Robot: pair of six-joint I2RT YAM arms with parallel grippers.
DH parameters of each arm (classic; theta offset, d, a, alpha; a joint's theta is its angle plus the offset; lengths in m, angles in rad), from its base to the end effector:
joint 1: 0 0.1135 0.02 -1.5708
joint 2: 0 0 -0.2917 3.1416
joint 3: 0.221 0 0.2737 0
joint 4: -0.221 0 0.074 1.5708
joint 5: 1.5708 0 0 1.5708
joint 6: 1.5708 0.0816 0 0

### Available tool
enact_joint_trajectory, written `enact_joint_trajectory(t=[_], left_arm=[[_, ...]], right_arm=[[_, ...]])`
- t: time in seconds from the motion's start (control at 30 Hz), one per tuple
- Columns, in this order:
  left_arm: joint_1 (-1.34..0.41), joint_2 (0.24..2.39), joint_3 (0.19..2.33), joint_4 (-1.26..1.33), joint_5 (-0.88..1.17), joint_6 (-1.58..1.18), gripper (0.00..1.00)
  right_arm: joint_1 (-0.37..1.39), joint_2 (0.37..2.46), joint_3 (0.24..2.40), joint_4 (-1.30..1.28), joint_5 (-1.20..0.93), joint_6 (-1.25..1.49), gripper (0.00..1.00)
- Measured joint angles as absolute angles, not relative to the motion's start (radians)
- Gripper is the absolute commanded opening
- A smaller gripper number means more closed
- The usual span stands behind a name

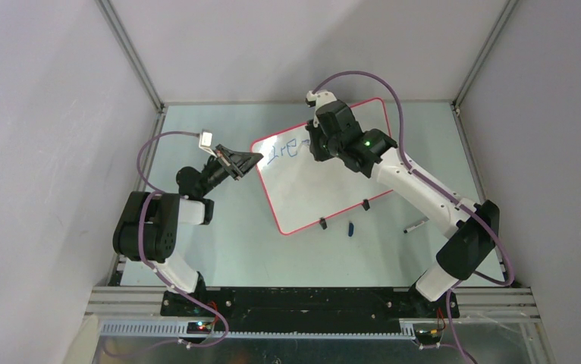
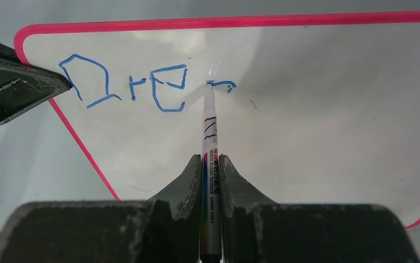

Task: Write a sentence on the whiteboard

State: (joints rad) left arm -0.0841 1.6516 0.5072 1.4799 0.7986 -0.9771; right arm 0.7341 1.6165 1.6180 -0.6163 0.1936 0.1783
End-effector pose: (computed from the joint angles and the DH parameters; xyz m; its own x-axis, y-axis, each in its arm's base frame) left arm 0.3262 -0.0862 0.2290 -0.4237 -0.5446 -0.7237 0.6818 0.3342 -0.6507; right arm 0.3269 0.2738 0.3764 -0.5173 -0.2324 -0.8236 -0.4562 0.8892 0.0357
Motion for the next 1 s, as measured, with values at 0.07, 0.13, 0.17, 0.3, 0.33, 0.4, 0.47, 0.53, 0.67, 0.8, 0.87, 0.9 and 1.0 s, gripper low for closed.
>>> enact_joint_trajectory(t=[0.07,0.13,0.17,0.3,0.33,0.4,0.47,0.53,0.67,0.8,0.87,0.9,1.0], left_arm=[[-0.084,1.652,0.507,1.480,0.799,-0.977,0.00],[-0.084,1.652,0.507,1.480,0.798,-0.977,0.00],[-0.084,1.652,0.507,1.480,0.798,-0.977,0.00],[-0.084,1.652,0.507,1.480,0.799,-0.977,0.00],[-0.084,1.652,0.507,1.480,0.799,-0.977,0.00],[-0.084,1.652,0.507,1.480,0.799,-0.977,0.00],[-0.084,1.652,0.507,1.480,0.799,-0.977,0.00],[-0.084,1.652,0.507,1.480,0.799,-0.977,0.00],[-0.084,1.652,0.507,1.480,0.799,-0.977,0.00],[-0.084,1.652,0.507,1.480,0.799,-0.977,0.00],[-0.084,1.652,0.507,1.480,0.798,-0.977,0.00],[-0.084,1.652,0.507,1.480,0.798,-0.977,0.00],[-0.084,1.652,0.507,1.479,0.798,-0.977,0.00]], right_arm=[[0.736,1.618,1.618,-0.617,0.191,0.178,0.00],[0.737,1.618,1.618,-0.619,0.189,0.178,0.00],[0.738,1.619,1.620,-0.621,0.189,0.178,0.00],[0.738,1.620,1.622,-0.628,0.185,0.178,0.00],[0.738,1.620,1.622,-0.631,0.184,0.178,0.00],[0.738,1.620,1.622,-0.634,0.183,0.178,0.00],[0.738,1.620,1.622,-0.636,0.183,0.178,0.00],[0.738,1.620,1.622,-0.638,0.183,0.178,0.00],[0.738,1.620,1.621,-0.641,0.183,0.178,0.00],[0.738,1.620,1.617,-0.649,0.183,0.178,0.00],[0.737,1.619,1.614,-0.654,0.182,0.178,0.00],[0.736,1.618,1.611,-0.656,0.180,0.178,0.00],[0.732,1.614,1.602,-0.663,0.176,0.178,0.00]])
